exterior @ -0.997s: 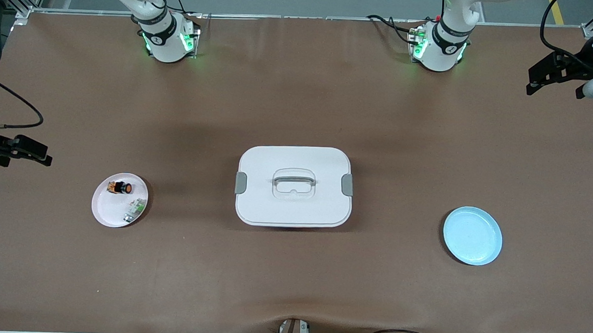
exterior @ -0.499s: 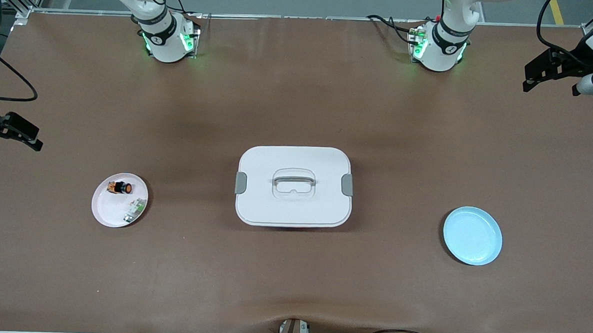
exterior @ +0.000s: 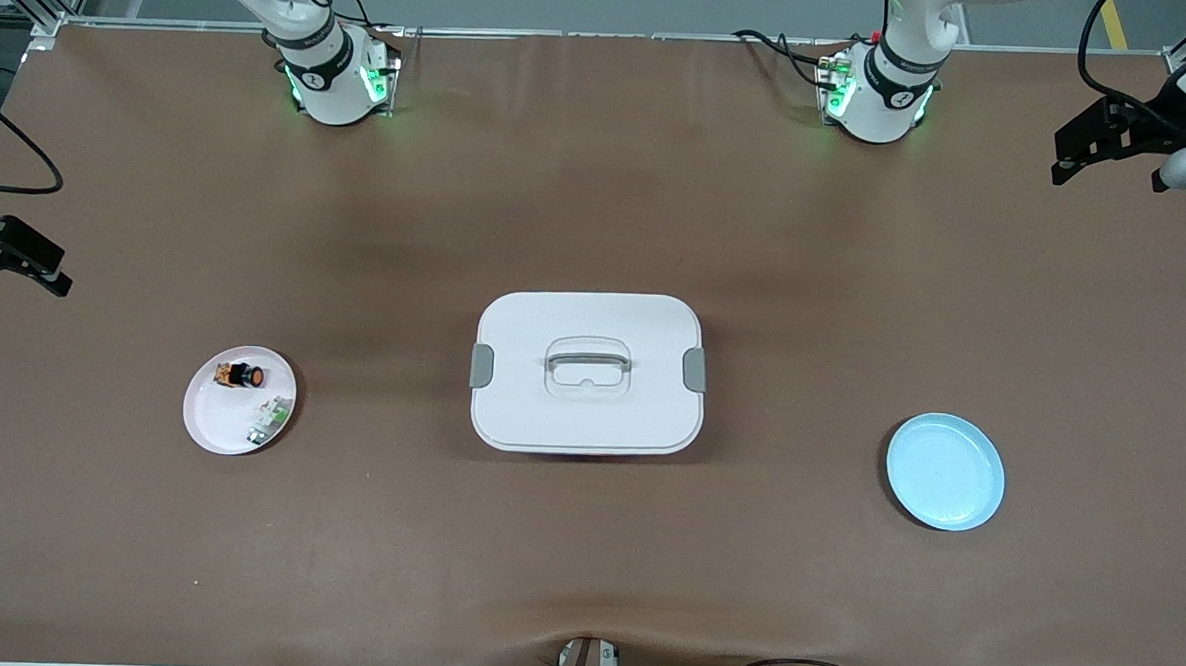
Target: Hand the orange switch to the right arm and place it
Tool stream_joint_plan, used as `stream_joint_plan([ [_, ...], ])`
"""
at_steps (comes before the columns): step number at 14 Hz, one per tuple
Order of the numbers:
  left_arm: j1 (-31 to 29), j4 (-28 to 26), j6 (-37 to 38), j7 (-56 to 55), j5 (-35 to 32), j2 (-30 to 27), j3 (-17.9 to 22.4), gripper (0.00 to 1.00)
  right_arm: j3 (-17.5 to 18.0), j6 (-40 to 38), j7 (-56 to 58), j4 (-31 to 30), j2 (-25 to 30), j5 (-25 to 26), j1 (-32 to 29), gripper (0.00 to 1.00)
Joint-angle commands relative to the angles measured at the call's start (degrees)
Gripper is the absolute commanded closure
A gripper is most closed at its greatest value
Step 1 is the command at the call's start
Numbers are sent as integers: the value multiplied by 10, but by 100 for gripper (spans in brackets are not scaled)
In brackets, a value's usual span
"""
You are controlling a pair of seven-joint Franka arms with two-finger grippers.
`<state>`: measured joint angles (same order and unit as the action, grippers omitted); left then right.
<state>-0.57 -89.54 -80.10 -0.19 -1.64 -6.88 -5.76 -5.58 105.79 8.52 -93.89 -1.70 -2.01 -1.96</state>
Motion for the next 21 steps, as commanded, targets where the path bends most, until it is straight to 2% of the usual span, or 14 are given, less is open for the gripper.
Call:
stream_joint_plan([
  [1,-3,18,4,2,-13,7,-4,0,-6,-44,-7,52,-10,7,6,0],
  [3,-3,21,4,5,-13,7,0,0,-6,-77,-7,88,-30,6,5,0],
  [18,-2,25,24,-2,-7,6,0,0,-6,-74,-6,90,-30,7,6,0],
  [21,-3,25,24,-52,12,6,1,0,-6,-78,-6,90,-34,4,8,0],
])
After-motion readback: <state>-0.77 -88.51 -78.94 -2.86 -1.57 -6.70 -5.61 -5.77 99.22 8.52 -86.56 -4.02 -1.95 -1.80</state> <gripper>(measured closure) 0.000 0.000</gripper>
